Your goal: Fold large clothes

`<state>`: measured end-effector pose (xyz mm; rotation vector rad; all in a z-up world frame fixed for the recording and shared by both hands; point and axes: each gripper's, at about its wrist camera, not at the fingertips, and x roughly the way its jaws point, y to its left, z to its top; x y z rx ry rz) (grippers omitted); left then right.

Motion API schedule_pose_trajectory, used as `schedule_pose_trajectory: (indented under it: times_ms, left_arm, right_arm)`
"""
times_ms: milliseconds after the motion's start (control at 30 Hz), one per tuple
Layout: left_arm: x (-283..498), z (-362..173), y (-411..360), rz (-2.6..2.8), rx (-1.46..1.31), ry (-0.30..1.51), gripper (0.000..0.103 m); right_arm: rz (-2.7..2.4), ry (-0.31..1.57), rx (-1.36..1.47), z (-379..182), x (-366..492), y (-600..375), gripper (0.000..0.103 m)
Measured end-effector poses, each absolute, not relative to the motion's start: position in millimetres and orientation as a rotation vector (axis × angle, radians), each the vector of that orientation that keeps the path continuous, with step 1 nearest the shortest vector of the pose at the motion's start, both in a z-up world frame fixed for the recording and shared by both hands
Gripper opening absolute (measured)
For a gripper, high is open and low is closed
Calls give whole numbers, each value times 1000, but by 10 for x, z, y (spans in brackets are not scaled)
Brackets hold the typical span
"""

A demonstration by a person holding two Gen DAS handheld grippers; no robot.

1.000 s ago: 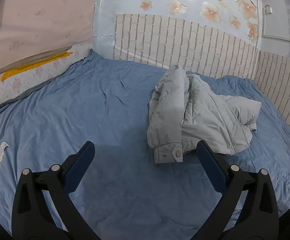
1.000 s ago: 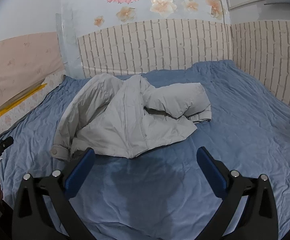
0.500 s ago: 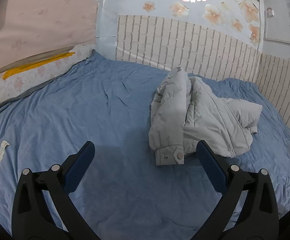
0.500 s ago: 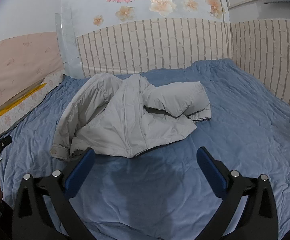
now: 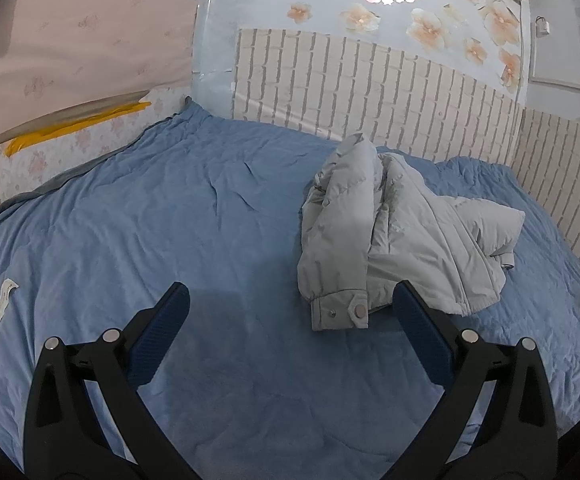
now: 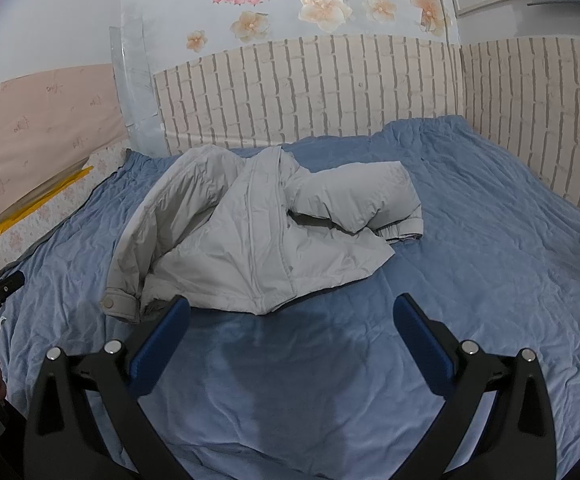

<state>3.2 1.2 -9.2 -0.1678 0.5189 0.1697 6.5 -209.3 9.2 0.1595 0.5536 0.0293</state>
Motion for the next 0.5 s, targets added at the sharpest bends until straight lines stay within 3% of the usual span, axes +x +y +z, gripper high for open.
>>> schedule_pose_trajectory:
  times_ms: [500]
  left_arm:
    - [41,-114,7,163,-157,518,100]
  right_arm:
    - [28,553,162,92,63,-2098,101]
